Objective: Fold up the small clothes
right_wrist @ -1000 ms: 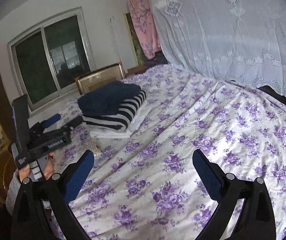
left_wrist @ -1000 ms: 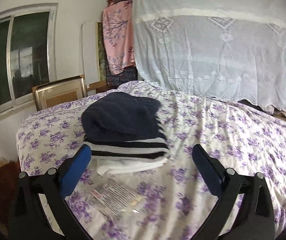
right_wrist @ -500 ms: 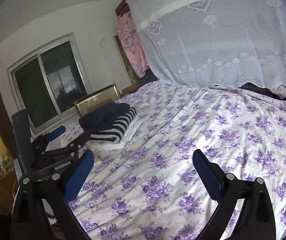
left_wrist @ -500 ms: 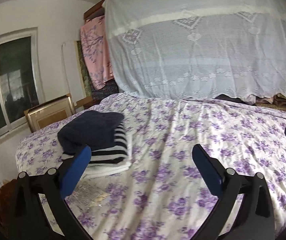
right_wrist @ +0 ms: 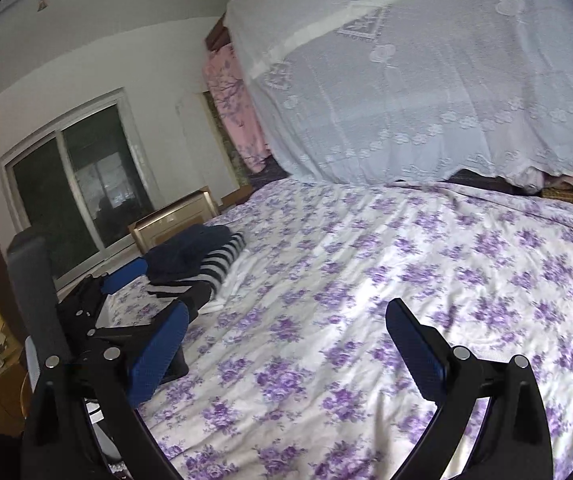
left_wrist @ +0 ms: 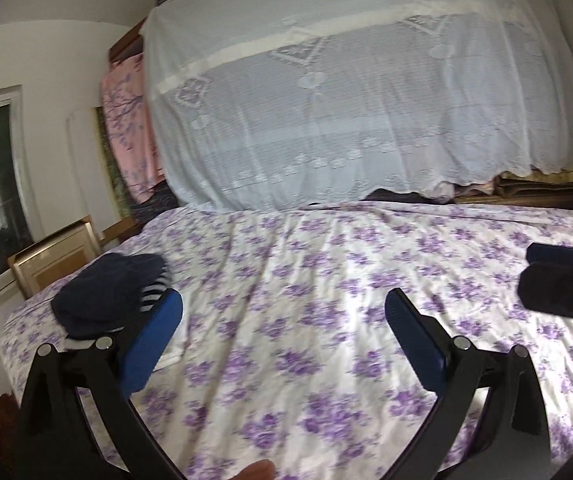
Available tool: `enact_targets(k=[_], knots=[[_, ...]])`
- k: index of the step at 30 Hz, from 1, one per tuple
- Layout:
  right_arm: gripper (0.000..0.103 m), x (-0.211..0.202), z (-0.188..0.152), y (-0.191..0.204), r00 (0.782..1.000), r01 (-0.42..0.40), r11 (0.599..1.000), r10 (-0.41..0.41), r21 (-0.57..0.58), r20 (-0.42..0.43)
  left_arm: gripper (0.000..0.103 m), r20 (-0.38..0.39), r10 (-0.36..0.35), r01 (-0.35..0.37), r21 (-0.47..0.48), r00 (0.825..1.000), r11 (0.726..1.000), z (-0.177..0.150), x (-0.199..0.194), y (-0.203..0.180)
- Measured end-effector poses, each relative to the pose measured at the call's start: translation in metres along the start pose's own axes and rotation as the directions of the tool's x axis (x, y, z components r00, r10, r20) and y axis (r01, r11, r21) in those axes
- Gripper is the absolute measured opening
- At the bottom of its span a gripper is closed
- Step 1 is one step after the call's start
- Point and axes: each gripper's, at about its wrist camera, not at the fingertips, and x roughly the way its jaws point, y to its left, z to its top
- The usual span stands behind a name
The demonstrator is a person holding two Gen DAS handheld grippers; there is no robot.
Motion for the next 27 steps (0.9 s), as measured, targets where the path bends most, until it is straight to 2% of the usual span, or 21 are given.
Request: enact_targets(k=[6,10,13,15,16,17,19,21,23,27], knots=[[0.099,-0.011,-0.003,-0.026,0.997,0.067,0.995,-0.069,0.077,0.017,0.098,-0.007,-0.088,0.088,0.021,0.996,0.996,0.002,0.011,-0.030],[0.099,-0.007,-0.002,-0.027,0.999,0.029,0.995,-0.032,0.096,0.026,0.098,-0.005,-0.083,0.083,0.042,0.997,0.996,-0.004,0.008,-0.033],[0.099,0.014,0.009,-0.005,0.998,-0.064,0.992,0.062,0.106,0.018,0.098,-0.007,-0.014,0.014,0.028,1.000,1.000,-0.007,0.003,-0.013],[0.099,0.040,0.021,0.029,0.989,-0.150,0.988,0.150,0.042,-0.013,0.098,-0.012,0.049,-0.049,0.000,0.999,0.999,-0.010,-0.005,0.011],[0.099,0.049,0.025,0.044,0.986,-0.167,0.986,0.168,0.010,-0.021,0.098,-0.015,0.085,-0.086,-0.011,0.996,0.996,-0.011,-0.008,0.023],[0.099,0.059,0.030,0.060,0.983,-0.183,0.983,0.182,-0.021,-0.025,0.098,-0.020,0.147,-0.148,-0.024,0.989,0.989,-0.013,-0.015,0.042],[0.099,0.075,0.039,0.086,0.974,-0.228,0.972,0.227,-0.054,-0.028,0.098,-0.028,0.221,-0.222,-0.035,0.975,0.974,-0.016,-0.024,0.063],[0.099,0.084,0.040,0.104,0.963,-0.268,0.961,0.266,-0.067,-0.035,0.098,-0.042,0.300,-0.302,-0.061,0.953,0.951,-0.020,-0.035,0.089],[0.099,0.091,0.029,0.116,0.954,-0.298,0.950,0.295,-0.094,-0.048,0.098,-0.058,0.342,-0.346,-0.102,0.938,0.933,-0.024,-0.045,0.112],[0.099,0.107,0.003,0.121,0.952,-0.297,0.949,0.284,-0.110,-0.117,0.098,-0.094,0.356,-0.367,-0.180,0.930,0.912,-0.029,-0.054,0.141]])
